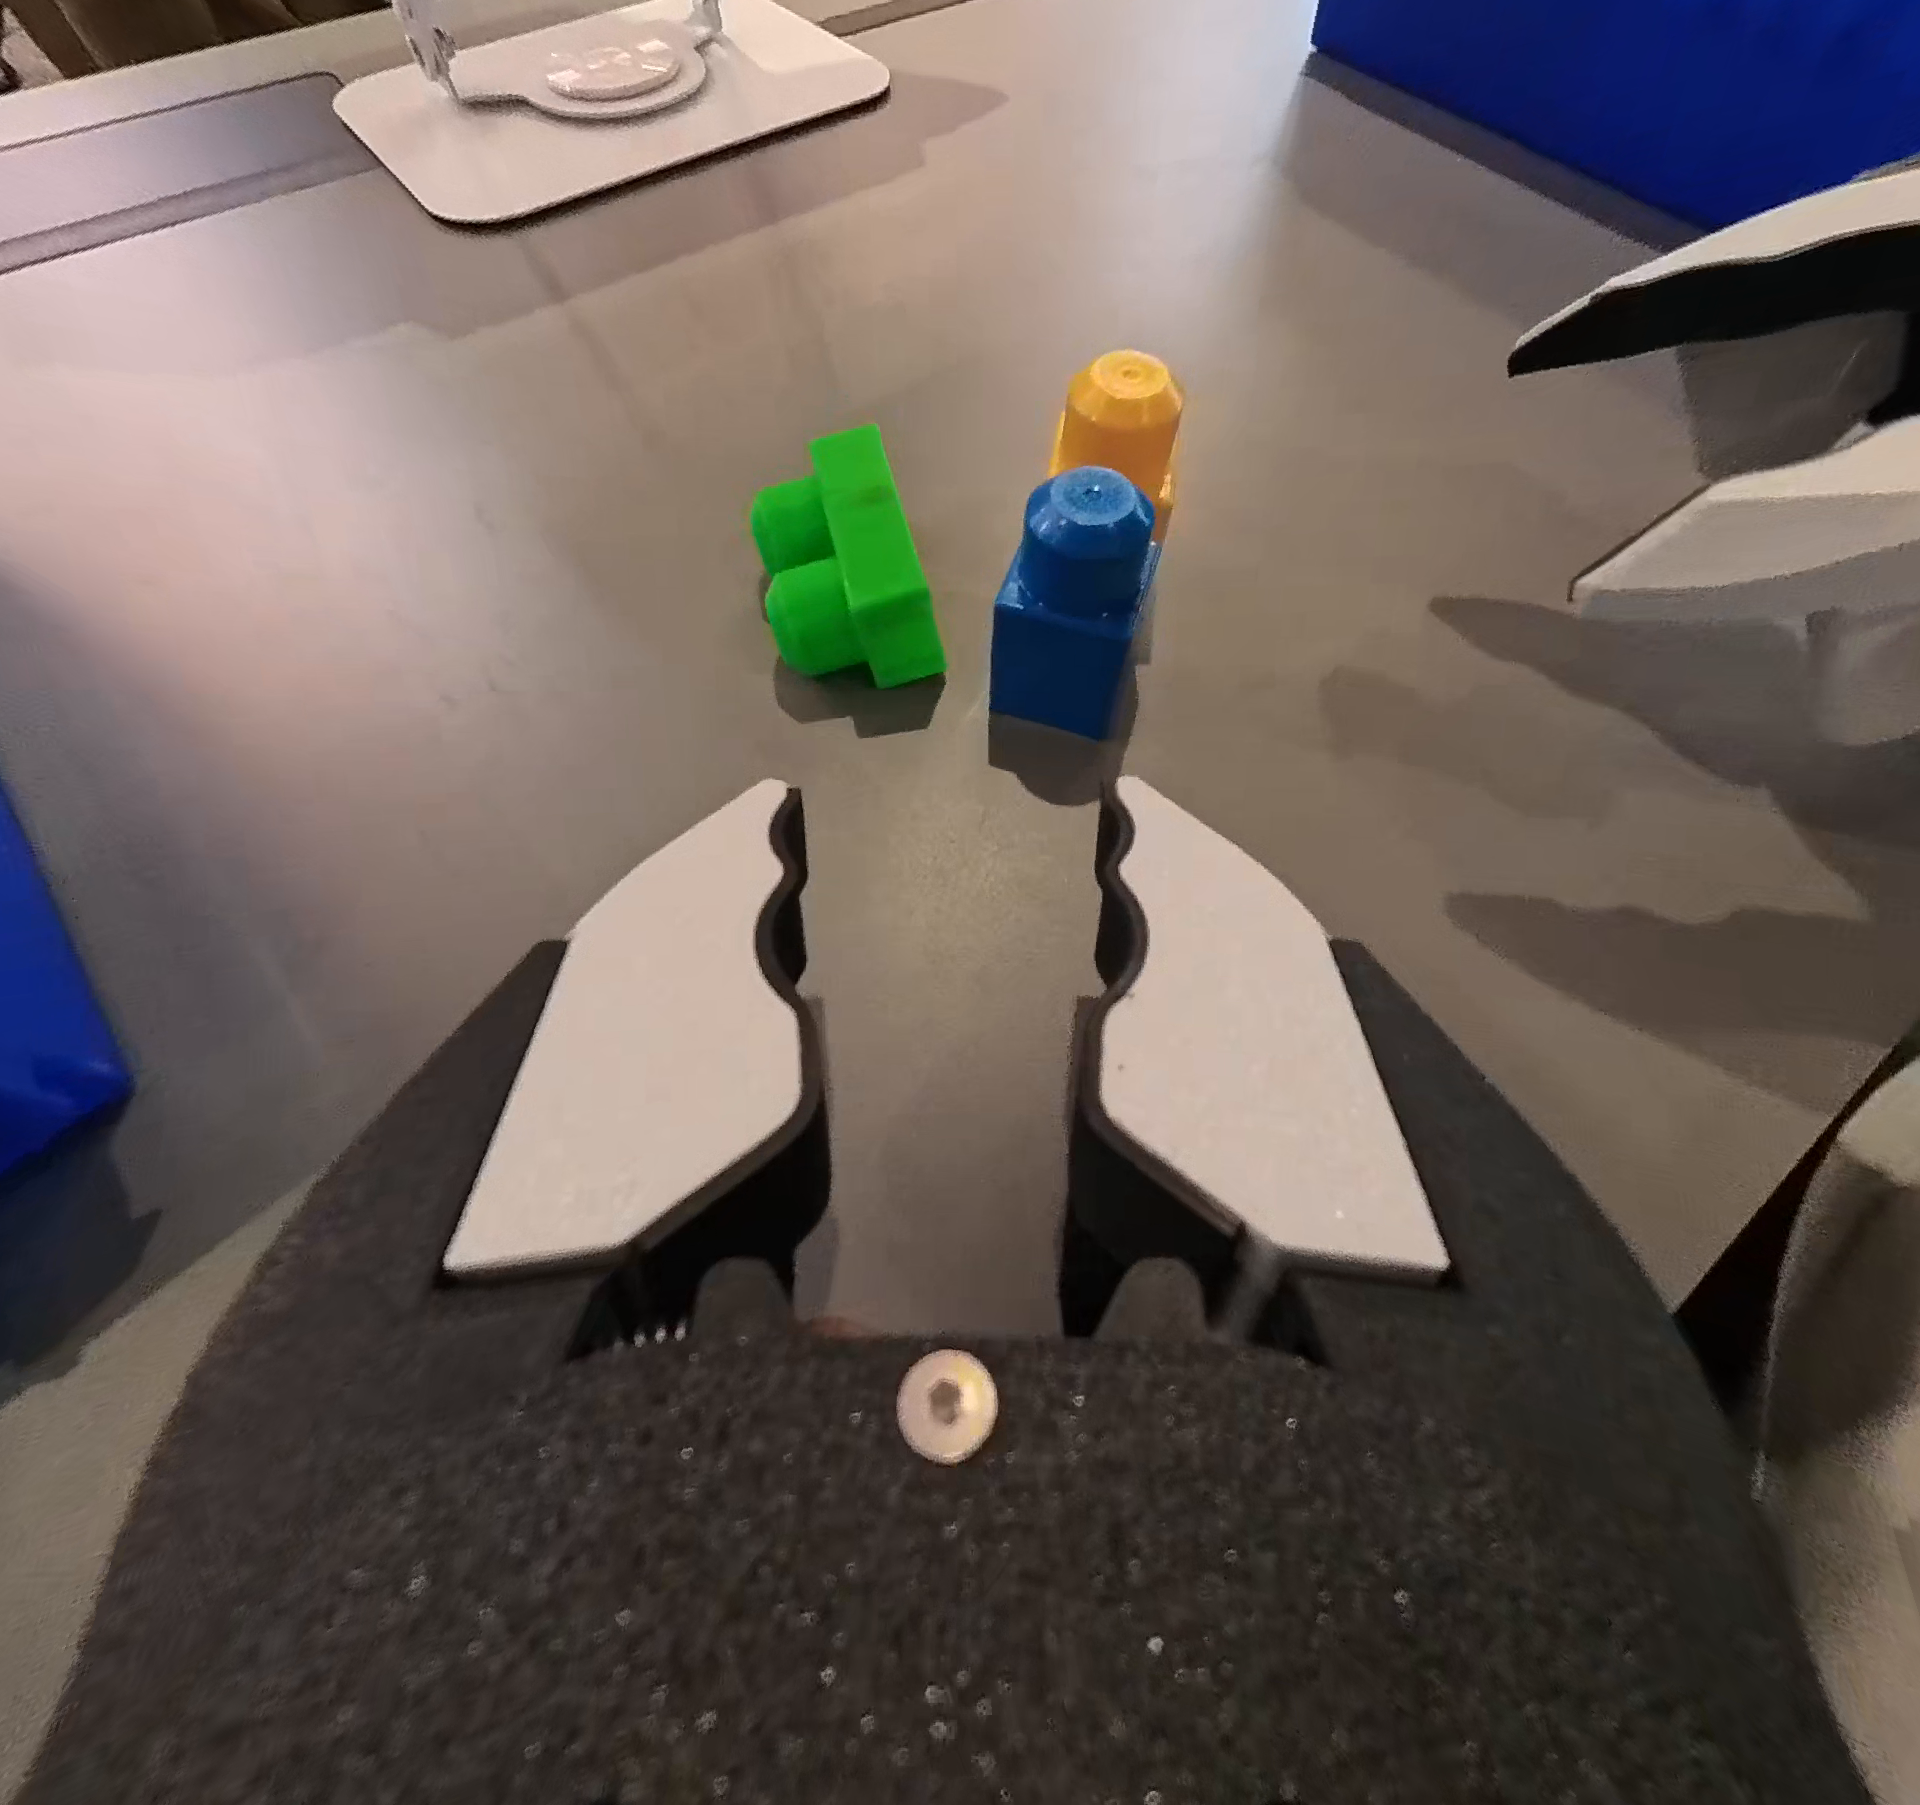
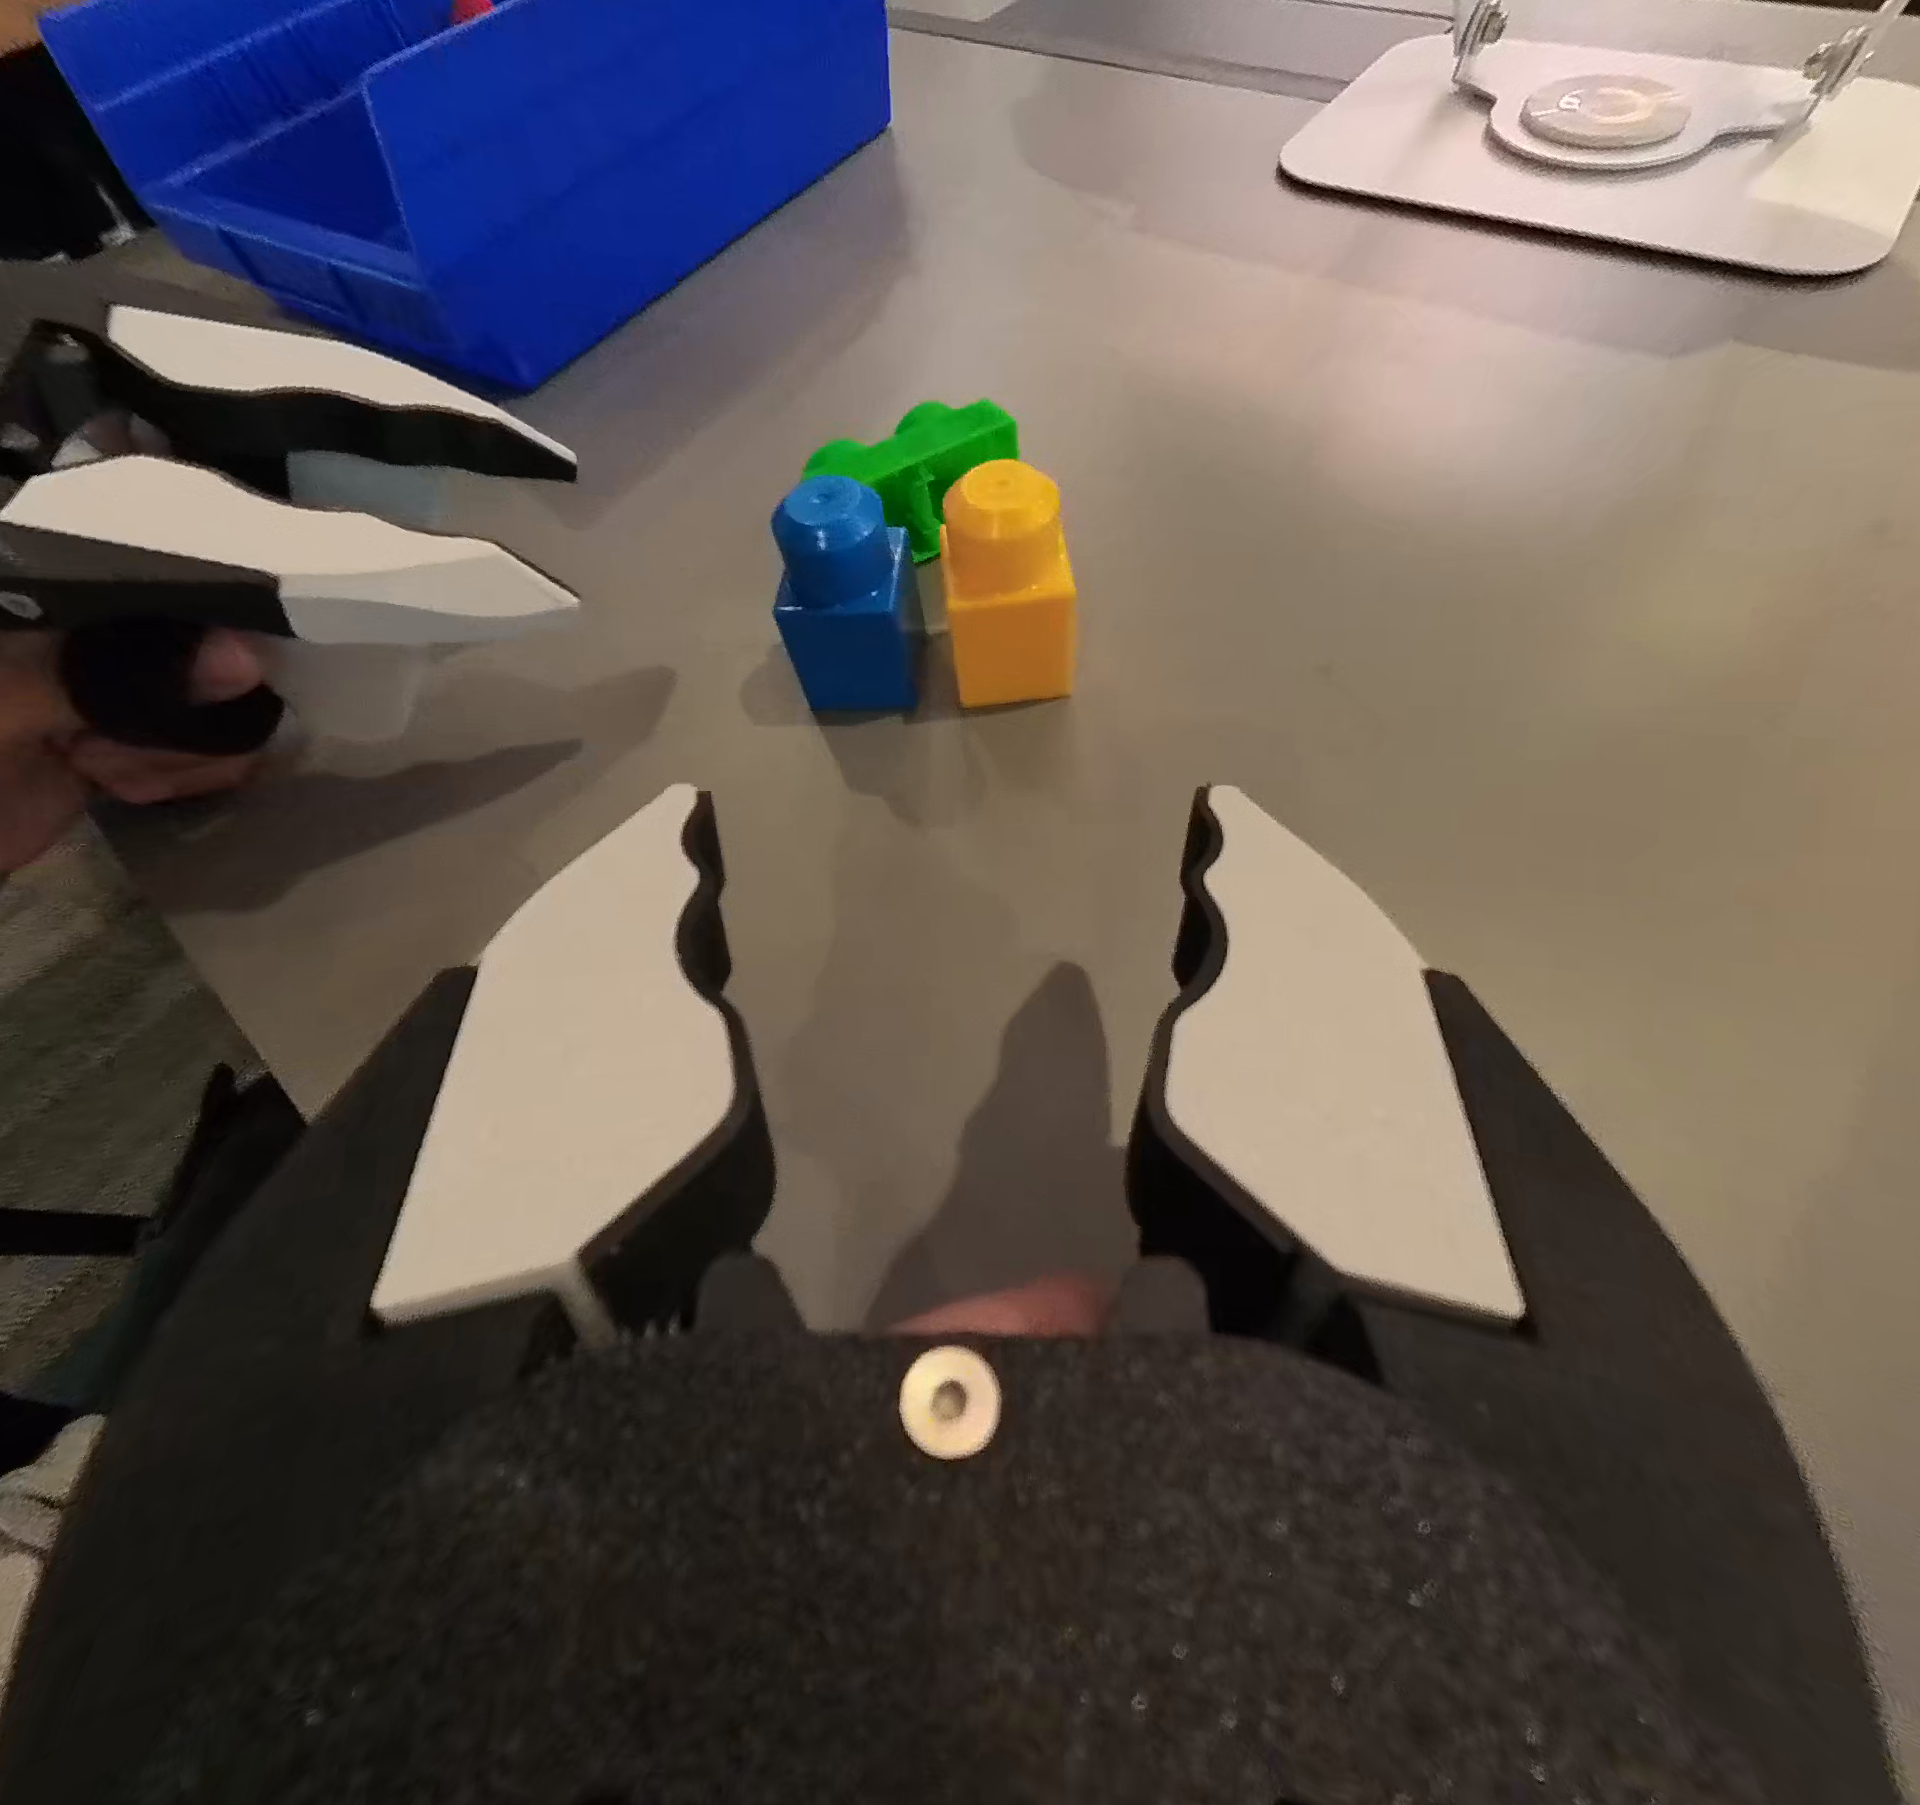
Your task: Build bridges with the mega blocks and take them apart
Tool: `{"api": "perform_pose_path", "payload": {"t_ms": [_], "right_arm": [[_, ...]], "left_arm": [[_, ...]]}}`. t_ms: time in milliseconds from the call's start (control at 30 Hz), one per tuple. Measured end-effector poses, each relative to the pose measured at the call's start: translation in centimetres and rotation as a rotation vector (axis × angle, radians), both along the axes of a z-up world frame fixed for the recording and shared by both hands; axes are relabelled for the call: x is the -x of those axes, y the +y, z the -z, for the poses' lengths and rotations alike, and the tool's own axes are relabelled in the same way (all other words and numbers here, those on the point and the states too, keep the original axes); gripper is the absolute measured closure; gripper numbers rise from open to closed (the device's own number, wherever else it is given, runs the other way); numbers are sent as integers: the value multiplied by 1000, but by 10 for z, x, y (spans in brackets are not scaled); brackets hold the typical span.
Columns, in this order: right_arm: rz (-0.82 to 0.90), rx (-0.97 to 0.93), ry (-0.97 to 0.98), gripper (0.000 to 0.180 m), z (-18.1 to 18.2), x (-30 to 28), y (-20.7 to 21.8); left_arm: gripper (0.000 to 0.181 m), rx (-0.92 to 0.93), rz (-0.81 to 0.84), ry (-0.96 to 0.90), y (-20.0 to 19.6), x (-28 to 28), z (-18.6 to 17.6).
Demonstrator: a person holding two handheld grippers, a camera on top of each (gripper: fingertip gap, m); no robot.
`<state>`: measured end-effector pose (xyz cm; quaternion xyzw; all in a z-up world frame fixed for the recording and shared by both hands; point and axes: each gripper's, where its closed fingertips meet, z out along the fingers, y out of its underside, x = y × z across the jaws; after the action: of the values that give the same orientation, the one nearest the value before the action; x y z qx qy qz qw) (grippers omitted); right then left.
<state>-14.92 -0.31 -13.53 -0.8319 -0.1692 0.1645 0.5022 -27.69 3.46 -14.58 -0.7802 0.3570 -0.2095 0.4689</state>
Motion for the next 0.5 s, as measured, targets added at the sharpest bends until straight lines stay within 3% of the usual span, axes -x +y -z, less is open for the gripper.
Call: {"api": "perform_pose_path", "payload": {"t_ms": [367,500], "right_arm": [[13,14,8,97,5,-14,3],[10,14,9,97,3,-25,2]], "left_arm": [[128,10,-3,26,0,-1,4],[137,97,96,27,-16,-23,10]]}}
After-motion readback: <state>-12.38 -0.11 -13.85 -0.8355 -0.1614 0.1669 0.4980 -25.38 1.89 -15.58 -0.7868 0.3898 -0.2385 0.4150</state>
